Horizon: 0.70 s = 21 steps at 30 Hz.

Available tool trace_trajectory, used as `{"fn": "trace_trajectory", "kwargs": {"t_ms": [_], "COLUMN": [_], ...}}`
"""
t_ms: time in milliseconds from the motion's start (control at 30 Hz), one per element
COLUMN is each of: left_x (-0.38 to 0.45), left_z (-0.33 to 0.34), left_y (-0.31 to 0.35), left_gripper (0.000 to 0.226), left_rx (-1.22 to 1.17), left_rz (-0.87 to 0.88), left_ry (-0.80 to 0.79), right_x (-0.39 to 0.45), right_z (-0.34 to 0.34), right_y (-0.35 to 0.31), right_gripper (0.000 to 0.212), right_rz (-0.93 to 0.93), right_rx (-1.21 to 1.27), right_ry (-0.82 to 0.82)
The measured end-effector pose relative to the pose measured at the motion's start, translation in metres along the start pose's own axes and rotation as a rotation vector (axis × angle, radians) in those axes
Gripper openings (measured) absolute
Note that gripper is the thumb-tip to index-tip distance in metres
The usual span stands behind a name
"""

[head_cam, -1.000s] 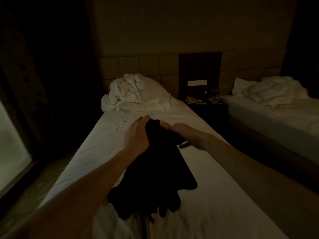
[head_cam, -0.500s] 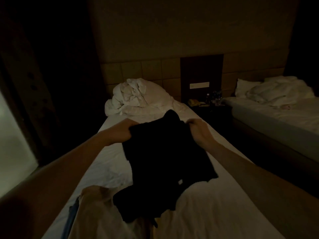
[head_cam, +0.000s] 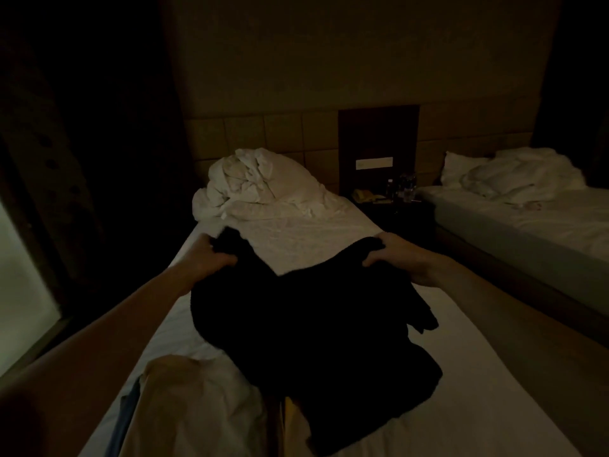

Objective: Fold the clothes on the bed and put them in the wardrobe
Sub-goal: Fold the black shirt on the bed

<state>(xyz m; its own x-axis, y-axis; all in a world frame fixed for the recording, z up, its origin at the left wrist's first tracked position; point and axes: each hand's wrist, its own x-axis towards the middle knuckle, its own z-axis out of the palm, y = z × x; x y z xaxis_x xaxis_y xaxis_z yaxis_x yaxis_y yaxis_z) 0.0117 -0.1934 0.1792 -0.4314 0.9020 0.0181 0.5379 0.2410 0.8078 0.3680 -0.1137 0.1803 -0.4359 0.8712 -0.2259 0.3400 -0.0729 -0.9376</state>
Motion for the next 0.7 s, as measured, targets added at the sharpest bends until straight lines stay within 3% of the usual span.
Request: {"fn": "trace_trajectory", "kwargs": {"t_ms": [67,133,233,300,367,400,433,467,500,600,633,700], "left_x": [-0.006,-0.018,-0.04,-0.044,-0.046,-0.045,-0.045,-0.042,-0.041,-0.037,-0.036,-0.038], "left_z": [0.016,0.038,0.079,0.105,0.115,0.115,0.113,0.11,0.106,0.101,0.1,0.1], "left_y": [0.0,0.005,0.015,0.017,0.017,0.014,0.01,0.005,0.002,0.002,0.004,0.008], "left_gripper": [0.11,0.126,0.134,0.126,0.1,0.089,0.079,0.07,0.059,0.028,0.024,0.029], "left_rx": [0.186,0.238,0.068,0.027,-0.011,-0.01,0.005,0.026,0.036,0.032,0.011,-0.059], "left_rz": [0.016,0.202,0.543,0.638,0.605,0.58,0.57,0.558,0.536,0.436,0.401,0.331], "left_ry": [-0.189,-0.369,-0.478,-0.373,-0.19,-0.112,-0.051,-0.003,0.042,0.187,0.215,0.232], "right_x": [0.002,0.004,0.013,0.015,0.014,0.012,0.013,0.01,0.008,0.008,0.009,0.015], "right_z": [0.012,0.031,0.063,0.083,0.093,0.092,0.089,0.086,0.083,0.085,0.091,0.11], "right_y": [-0.006,-0.016,-0.027,-0.031,-0.028,-0.024,-0.016,-0.008,0.005,0.055,0.069,0.09], "right_gripper": [0.019,0.008,0.03,0.041,0.031,0.03,0.043,0.02,0.02,0.055,0.069,0.073], "right_rz": [-0.018,-0.048,-0.088,-0.089,-0.1,-0.095,-0.091,-0.108,-0.104,-0.019,-0.017,-0.012], "right_rx": [0.08,0.151,0.235,0.333,0.35,0.295,0.215,0.094,0.009,-0.07,-0.077,-0.148], "right_ry": [-0.036,-0.079,-0.134,-0.183,-0.172,-0.103,-0.026,0.02,0.034,-0.136,-0.18,-0.215]}}
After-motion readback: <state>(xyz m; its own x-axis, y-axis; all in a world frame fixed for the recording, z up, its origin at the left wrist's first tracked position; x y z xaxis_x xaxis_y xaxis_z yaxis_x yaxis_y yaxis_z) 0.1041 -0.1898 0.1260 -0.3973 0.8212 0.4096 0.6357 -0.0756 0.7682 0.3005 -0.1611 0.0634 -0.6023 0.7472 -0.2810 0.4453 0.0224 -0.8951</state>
